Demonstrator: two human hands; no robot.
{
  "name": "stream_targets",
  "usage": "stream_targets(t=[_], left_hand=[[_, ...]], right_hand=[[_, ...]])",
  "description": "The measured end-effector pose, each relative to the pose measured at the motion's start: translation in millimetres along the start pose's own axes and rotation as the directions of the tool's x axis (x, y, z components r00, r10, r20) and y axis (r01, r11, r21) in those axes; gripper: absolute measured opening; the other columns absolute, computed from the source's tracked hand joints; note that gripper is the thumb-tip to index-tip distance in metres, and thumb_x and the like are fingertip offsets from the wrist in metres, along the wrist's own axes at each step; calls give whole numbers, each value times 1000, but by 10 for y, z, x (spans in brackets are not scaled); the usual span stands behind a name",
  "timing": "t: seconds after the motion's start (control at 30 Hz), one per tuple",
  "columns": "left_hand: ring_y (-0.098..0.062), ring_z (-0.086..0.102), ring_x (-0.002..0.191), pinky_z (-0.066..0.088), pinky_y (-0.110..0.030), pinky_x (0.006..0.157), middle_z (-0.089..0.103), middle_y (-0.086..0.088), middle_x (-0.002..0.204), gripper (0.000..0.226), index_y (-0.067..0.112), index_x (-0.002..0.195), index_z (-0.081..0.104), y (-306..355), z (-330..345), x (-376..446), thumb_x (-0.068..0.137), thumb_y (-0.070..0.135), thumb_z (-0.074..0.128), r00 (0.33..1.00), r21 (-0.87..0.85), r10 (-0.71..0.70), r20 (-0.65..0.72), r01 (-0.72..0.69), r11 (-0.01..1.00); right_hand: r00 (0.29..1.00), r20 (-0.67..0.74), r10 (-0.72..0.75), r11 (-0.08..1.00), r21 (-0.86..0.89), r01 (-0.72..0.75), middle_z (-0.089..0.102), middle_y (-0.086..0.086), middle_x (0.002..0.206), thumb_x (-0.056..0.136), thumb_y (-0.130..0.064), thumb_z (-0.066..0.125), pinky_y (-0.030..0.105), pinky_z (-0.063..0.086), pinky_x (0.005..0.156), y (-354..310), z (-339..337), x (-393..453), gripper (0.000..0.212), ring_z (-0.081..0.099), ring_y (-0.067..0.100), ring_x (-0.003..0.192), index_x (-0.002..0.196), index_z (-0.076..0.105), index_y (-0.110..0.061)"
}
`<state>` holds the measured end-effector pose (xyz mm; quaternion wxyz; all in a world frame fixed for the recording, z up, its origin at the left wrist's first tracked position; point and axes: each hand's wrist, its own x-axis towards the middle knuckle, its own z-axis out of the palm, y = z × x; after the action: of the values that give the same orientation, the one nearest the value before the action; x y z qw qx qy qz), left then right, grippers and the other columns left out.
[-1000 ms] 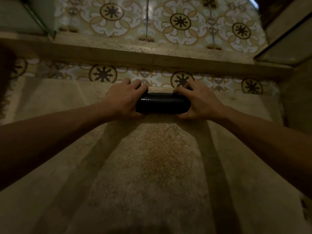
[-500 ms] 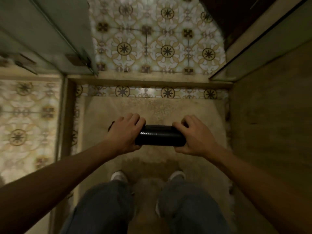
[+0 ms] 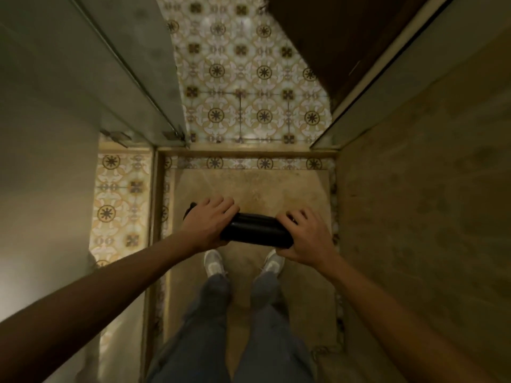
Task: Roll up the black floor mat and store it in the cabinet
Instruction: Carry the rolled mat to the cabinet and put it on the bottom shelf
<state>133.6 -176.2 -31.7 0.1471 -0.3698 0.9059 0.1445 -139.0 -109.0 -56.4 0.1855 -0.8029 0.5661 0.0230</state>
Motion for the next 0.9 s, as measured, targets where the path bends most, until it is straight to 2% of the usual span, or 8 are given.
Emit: stream_targets(t=[0.23, 0.6, 0.73, 0.9], left_hand=[[-30, 58, 90, 50, -39, 69, 62, -9, 110, 67, 14, 117, 62, 274, -304, -359, 61, 44, 84, 998, -12, -20, -61, 20, 1000], [-26, 55, 95, 49, -39, 74, 58, -4, 115, 64, 20, 121, 55, 550, -774, -190, 69, 54, 74, 996, 1, -45, -73, 45, 999], [-25, 53, 95, 47, -38, 74, 55, -5, 114, 67, 21, 119, 53, 516, -919, 29, 67, 57, 74, 991, 63, -59, -122, 67, 996], [-23, 53, 93, 46, -37, 73, 55, -4, 110, 70, 21, 118, 51, 343, -992, 265, 63, 56, 76, 983, 25, -80, -162, 85, 996]], right_hand=[[1000, -25, -1, 1000, 26, 1, 60, 3, 108, 66, -55, 69, 38, 49, 72, -185, -332, -306, 64, 52, 25, 88, 120, 61, -21], [999, -39, 17, 999, 36, -16, 59, 0, 108, 65, -57, 66, 38, 49, 71, 92, -899, -446, 64, 53, 24, 90, 120, 60, -25], [998, -59, 1, 1000, 24, 0, 58, -1, 107, 66, -56, 66, 39, 49, 71, 288, -1074, -291, 64, 52, 24, 91, 120, 59, -25], [999, -37, -29, 1000, -2, 29, 58, 0, 110, 66, -58, 65, 40, 49, 74, 495, -1201, 45, 64, 52, 24, 94, 121, 58, -26]])
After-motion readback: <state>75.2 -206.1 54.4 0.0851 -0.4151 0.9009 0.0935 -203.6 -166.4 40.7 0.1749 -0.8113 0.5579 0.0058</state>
